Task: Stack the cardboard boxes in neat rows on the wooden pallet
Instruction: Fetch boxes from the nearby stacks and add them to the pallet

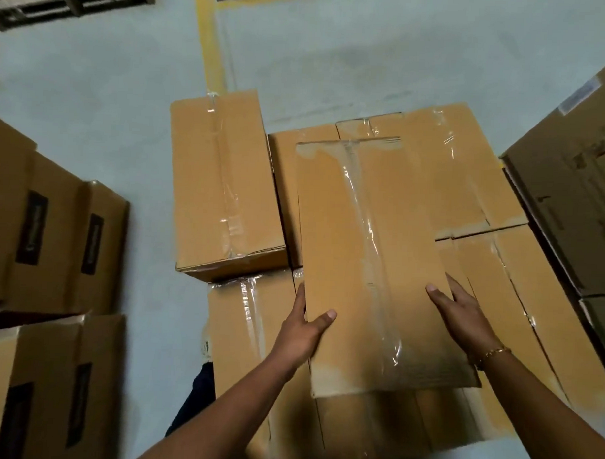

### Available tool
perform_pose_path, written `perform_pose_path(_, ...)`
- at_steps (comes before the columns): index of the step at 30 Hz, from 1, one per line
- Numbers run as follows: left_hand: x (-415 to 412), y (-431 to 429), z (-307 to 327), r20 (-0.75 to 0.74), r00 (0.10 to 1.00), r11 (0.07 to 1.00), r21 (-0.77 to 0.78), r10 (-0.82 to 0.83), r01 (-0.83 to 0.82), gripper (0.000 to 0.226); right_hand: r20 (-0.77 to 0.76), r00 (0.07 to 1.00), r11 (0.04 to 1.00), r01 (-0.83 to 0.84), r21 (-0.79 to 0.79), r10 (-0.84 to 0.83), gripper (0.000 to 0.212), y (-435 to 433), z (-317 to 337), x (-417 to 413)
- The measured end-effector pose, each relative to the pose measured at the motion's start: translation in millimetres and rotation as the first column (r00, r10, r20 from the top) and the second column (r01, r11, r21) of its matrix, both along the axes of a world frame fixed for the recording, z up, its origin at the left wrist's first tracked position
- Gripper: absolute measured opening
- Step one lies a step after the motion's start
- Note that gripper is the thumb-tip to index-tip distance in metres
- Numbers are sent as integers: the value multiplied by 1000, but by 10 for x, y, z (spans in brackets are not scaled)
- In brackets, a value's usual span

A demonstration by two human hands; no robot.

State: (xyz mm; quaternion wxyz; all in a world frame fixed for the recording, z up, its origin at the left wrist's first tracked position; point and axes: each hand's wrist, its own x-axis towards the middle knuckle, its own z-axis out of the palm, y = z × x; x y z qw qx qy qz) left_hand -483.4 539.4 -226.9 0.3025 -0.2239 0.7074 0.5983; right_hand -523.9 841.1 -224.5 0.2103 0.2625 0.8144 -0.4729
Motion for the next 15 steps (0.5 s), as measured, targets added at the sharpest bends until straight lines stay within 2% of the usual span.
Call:
perform_pose_path(5,-385,-137,-552,17,997,997,23,76,-77,96,-27,999,999,-21,46,22,67,-187,-498,-457)
perform_pose_path(8,-516,-187,-766,20,985,985,23,169,-170,85,-53,998,1000,-20,2,21,62,-281,-703,-635)
perform_pose_path(12,-692,-155,-924,60,952,953,33,299,-301,87,-77,997,1000,-19,-4,19,58,-349,-852,-911)
perform_pose_path(15,-857,-133,-991,105,886,889,37,451,-457,60,-124,992,999,-33,-30,29,55,-392,-938,-1167)
